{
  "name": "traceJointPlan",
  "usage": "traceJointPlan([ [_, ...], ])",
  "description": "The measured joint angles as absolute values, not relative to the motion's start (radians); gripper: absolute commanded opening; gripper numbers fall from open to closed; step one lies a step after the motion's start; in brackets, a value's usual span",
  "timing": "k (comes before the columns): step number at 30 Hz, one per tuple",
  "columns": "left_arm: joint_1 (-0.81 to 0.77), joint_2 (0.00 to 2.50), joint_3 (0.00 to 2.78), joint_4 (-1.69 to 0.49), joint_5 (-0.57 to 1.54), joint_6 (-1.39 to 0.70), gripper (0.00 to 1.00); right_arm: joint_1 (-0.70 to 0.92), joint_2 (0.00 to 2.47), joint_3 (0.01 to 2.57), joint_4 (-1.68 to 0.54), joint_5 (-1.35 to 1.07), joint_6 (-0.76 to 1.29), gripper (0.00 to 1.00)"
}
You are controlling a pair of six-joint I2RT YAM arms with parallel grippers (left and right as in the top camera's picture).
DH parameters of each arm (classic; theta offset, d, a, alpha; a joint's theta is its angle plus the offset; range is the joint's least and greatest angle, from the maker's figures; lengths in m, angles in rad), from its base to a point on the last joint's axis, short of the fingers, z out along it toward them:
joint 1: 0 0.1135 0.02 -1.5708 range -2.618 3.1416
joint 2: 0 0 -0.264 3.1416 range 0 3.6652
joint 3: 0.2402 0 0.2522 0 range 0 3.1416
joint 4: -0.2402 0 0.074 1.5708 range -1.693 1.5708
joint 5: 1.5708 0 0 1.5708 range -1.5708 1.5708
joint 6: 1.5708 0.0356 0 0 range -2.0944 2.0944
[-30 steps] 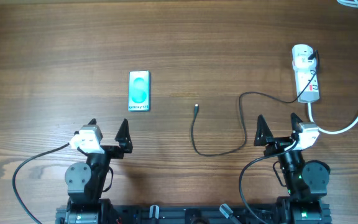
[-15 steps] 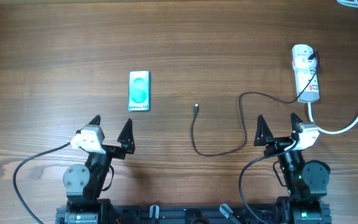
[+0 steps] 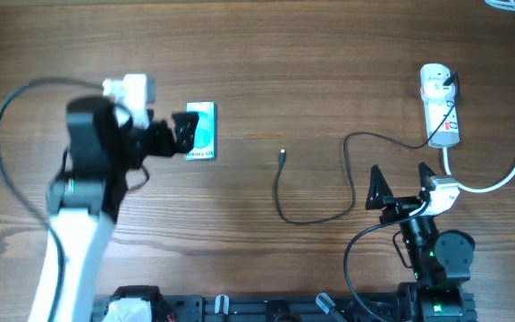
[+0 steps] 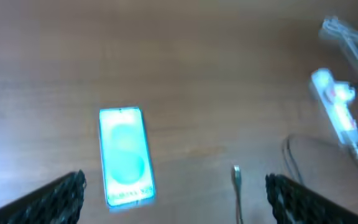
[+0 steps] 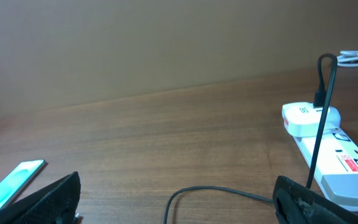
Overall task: Plug charger to phone and switch on socket
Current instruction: 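Reach the left gripper to the Galaxy S25 phone and grasp its top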
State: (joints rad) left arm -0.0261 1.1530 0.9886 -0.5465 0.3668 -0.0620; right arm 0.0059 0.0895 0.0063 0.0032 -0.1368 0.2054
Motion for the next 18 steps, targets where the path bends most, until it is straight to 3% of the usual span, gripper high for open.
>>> traceJointPlan([
  [6,-0.147,1.56,1.345,-0.824,0.253,-0.025,1.0,0.006,0.089,0.006,0.004,-0.137,0.205,1.0],
  [16,-0.175,1.771,1.362,-0.802,0.245,-0.02,1.0,0.006,0.089,0.006,0.004,-0.137,0.205,1.0],
  [18,-0.181,1.783,1.362,-0.801,0.164,-0.035,1.0,0.006,0.089,0.006,0.004,-0.137,0.205,1.0],
])
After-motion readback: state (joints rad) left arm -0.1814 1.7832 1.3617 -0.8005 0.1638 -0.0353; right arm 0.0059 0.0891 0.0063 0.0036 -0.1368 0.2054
